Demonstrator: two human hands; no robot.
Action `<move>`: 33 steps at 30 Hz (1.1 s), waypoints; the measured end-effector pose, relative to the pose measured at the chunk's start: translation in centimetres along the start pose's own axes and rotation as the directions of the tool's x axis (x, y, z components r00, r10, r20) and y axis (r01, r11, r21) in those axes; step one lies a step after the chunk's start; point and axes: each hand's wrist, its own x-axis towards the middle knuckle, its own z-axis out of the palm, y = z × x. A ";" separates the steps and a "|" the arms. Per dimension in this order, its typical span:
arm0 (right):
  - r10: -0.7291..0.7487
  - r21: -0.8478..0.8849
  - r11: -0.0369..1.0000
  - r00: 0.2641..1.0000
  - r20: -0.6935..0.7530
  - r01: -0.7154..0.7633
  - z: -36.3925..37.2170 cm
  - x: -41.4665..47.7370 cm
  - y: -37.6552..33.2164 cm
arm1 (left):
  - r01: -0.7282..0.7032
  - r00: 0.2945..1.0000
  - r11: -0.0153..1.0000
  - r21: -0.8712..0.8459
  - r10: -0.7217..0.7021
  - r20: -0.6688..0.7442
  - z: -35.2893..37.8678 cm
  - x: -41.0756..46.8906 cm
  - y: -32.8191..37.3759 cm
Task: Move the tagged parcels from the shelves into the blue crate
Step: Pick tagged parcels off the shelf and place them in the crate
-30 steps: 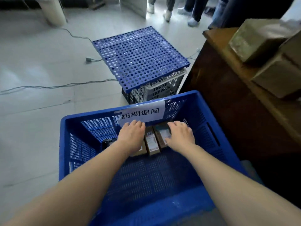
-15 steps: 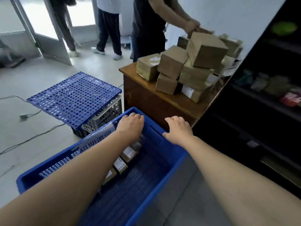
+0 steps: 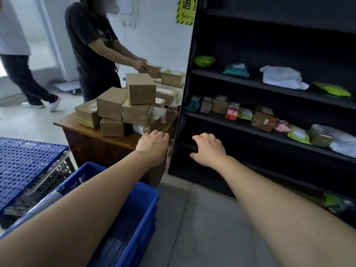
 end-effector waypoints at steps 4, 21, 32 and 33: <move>0.060 -0.014 0.998 0.996 -0.061 -0.060 -2.6 -1.9 6.6 | -0.075 0.996 0.997 -0.008 0.075 -0.055 -2.9 2.9 6.2; 0.311 -0.064 0.940 0.917 -0.250 -0.336 -10.0 -6.2 29.0 | -0.300 0.937 0.954 -0.009 0.292 -0.192 -9.5 15.8 26.8; 0.475 -0.054 0.858 0.829 -0.295 -0.511 -12.9 -3.7 41.8 | -0.461 0.854 0.887 -0.003 0.443 -0.272 -11.2 28.2 37.5; 0.486 -0.051 0.851 0.822 -0.298 -0.522 -13.0 -3.5 42.8 | -0.475 0.848 0.880 -0.008 0.456 -0.271 -11.2 29.1 38.3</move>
